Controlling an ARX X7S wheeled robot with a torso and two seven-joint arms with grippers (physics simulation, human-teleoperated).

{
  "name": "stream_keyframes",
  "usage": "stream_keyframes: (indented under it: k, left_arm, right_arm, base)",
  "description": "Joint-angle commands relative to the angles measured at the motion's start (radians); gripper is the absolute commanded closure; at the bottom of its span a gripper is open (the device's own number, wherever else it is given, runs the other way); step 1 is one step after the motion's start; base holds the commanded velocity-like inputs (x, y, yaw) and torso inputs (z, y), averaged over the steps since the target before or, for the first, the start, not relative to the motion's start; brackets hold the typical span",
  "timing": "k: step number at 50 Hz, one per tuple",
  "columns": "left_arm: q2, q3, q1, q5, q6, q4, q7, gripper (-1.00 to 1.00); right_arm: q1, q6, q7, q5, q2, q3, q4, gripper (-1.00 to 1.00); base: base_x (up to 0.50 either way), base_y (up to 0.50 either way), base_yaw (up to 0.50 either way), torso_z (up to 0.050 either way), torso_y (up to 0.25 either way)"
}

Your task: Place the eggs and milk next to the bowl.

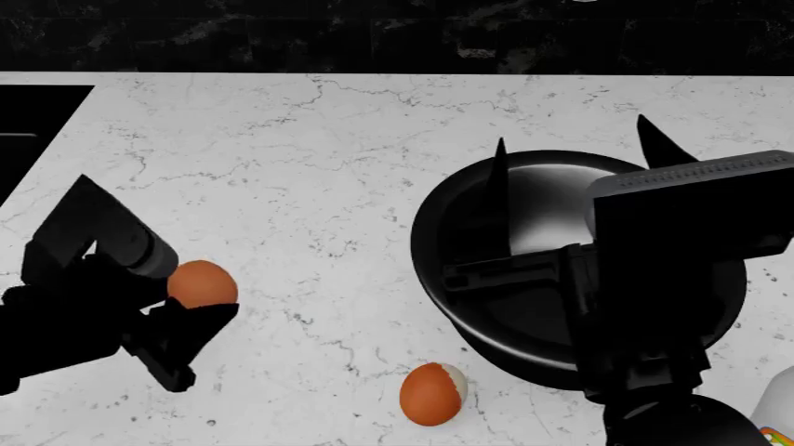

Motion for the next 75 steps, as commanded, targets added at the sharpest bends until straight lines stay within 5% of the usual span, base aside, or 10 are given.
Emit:
stream_keyframes:
  k: [1,18,49,75]
  left_arm:
    - [0.100,0.060,-0.114,0.054,0.029,-0.141,0.125,1.00]
    - [0.232,0.169,-0.204,0.141,0.134,-0.361,0.287,1.00]
    - [0.399,0.244,-0.281,0.209,0.249,-0.582,0.389,1.00]
    - [0.581,0.385,-0.361,0.215,0.488,-0.996,0.483,1.00]
  right_arm:
    - [0.000,0.004,-0.023,-0.006,-0.016,0.026,-0.001,-1.00]
    - [-0.003,-0.014,-0.030,-0.017,-0.014,0.017,0.027,-1.00]
    - [-0.001,-0.018,-0.028,-0.016,-0.008,0.012,0.038,-1.00]
    - [0.006,-0.021,-0.029,-0.014,-0.004,0.011,0.056,-1.00]
  base:
    - [0.00,0.00,0.00,0.000,0.000]
    - [0.00,0.00,0.00,0.000,0.000]
    - [0.00,0.00,0.00,0.000,0.000]
    - [0.00,0.00,0.00,0.000,0.000]
